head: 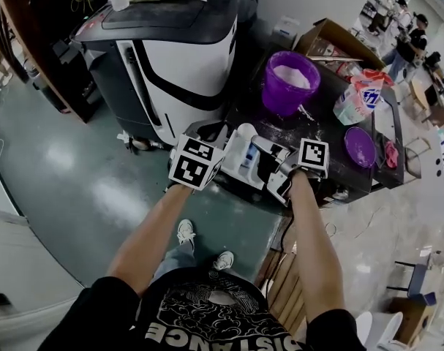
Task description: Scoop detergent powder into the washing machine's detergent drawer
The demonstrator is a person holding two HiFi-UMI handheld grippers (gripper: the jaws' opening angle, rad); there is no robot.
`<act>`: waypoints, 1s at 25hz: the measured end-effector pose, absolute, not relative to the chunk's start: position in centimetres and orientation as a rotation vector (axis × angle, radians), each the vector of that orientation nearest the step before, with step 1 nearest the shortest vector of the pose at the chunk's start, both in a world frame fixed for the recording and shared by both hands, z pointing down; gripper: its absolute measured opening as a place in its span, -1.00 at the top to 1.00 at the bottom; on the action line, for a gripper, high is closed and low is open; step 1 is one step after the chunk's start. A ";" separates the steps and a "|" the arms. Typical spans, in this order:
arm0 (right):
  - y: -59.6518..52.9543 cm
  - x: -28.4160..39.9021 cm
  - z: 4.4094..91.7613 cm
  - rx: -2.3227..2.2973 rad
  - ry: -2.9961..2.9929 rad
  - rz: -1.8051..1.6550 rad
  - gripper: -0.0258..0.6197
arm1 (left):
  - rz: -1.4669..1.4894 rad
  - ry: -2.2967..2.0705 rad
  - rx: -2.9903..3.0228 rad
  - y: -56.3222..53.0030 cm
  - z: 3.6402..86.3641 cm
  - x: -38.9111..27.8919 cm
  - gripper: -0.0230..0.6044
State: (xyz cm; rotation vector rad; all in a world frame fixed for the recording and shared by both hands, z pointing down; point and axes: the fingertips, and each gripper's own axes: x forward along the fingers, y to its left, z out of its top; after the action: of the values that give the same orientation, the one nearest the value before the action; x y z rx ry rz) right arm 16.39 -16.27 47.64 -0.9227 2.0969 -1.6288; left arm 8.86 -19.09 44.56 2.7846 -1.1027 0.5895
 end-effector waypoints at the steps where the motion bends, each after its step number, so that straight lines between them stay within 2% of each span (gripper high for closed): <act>1: -16.1 16.3 48.1 -0.924 2.106 -1.640 0.80 | 0.593 -1.115 2.775 -18.9 44.7 8.6 0.92; 25: -14.9 14.7 56.4 -1.324 2.722 -1.618 0.80 | 0.672 -1.238 2.665 -16.1 47.5 6.4 0.92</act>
State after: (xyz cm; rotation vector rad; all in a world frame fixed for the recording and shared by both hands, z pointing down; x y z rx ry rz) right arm 14.72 -14.91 56.44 -1.3236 2.7216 -1.6180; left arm 6.37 -16.11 47.53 2.6655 -1.2379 0.6716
